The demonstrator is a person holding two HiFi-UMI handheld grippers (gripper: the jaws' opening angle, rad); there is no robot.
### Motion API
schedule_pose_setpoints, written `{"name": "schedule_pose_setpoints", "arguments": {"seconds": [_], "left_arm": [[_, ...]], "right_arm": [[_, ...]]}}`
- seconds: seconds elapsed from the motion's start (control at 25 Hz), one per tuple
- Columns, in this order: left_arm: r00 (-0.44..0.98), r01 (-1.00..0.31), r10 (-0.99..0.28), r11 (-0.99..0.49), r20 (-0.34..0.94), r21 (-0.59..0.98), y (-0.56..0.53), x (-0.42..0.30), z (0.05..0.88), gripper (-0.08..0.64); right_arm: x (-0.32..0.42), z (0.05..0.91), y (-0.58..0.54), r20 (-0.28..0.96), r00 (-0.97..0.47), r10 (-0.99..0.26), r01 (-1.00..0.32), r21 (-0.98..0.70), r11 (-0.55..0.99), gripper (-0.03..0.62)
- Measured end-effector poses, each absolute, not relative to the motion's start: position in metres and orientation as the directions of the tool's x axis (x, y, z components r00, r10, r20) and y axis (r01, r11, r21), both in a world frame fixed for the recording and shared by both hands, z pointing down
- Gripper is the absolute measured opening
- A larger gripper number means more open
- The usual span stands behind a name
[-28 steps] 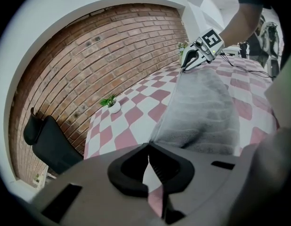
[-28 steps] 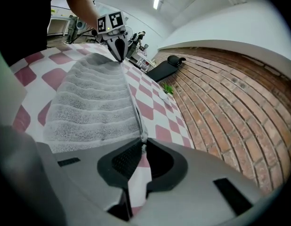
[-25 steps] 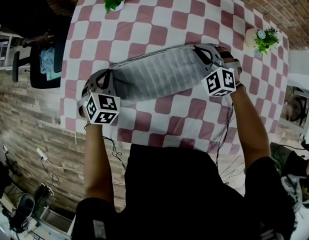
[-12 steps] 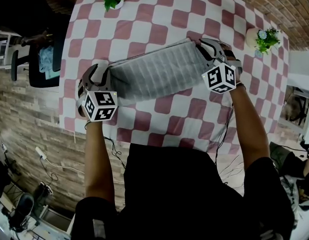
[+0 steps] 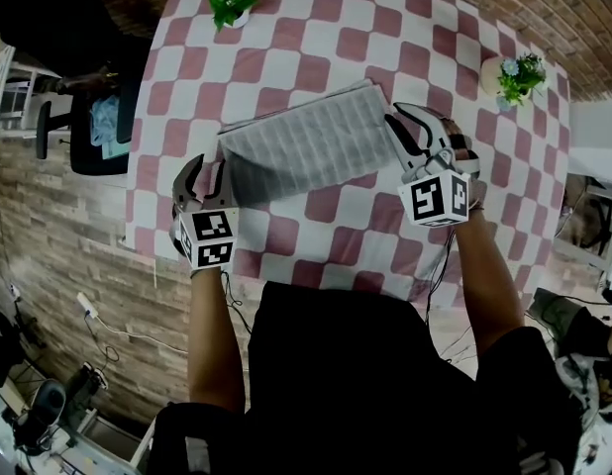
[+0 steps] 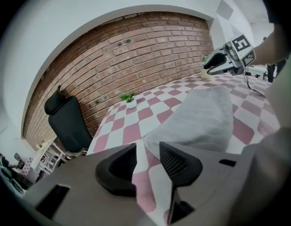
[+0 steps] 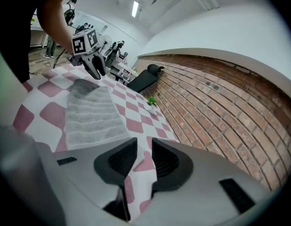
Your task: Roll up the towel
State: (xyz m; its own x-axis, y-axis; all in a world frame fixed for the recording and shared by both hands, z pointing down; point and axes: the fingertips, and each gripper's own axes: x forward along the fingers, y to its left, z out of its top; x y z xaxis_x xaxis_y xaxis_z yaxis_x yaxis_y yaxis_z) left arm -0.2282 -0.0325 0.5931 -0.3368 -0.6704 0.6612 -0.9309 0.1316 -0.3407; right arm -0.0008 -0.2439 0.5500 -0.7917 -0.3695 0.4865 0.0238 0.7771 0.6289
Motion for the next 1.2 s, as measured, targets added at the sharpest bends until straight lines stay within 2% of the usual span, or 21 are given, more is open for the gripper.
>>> {"name": "schedule_pose_setpoints", "arguments": {"seconds": [0.44,0.64,0.8,1.04,1.12,1.2], "left_arm": [[-0.283,-0.959,-0.654,0.207,0.701,-0.194,0.014,-0.161,0.607,0.143],[-0.243,-0.956,-0.659,0.289,0.712,-0.059,0.03,-0.147,0.621,0.137],[-0.235,-0.95,-0.669,0.311,0.705,-0.023,0.034,-0.141,0.622,0.131],[-0.288,-0.939,-0.718,0.342,0.633,-0.04,0.036,-0.14,0.603,0.044],[-0.308,-0.935,-0.719,0.35,0.623,-0.058,0.038,-0.139,0.602,0.0],[-0.313,-0.934,-0.72,0.352,0.62,-0.063,0.037,-0.137,0.602,-0.002]], "right_arm": [[0.022,0.559,-0.175,0.474,-0.828,-0.301,-0.044,0.48,0.876,0.095],[0.027,0.562,-0.159,0.464,-0.839,-0.285,-0.101,0.381,0.919,0.095],[0.033,0.566,-0.152,0.462,-0.846,-0.265,-0.111,0.333,0.936,0.094],[0.034,0.552,-0.143,0.385,-0.894,-0.23,-0.178,0.166,0.97,0.004],[0.034,0.549,-0.137,0.379,-0.901,-0.21,-0.171,0.133,0.976,-0.002],[0.033,0.547,-0.129,0.378,-0.907,-0.187,-0.15,0.125,0.981,-0.002]]}}
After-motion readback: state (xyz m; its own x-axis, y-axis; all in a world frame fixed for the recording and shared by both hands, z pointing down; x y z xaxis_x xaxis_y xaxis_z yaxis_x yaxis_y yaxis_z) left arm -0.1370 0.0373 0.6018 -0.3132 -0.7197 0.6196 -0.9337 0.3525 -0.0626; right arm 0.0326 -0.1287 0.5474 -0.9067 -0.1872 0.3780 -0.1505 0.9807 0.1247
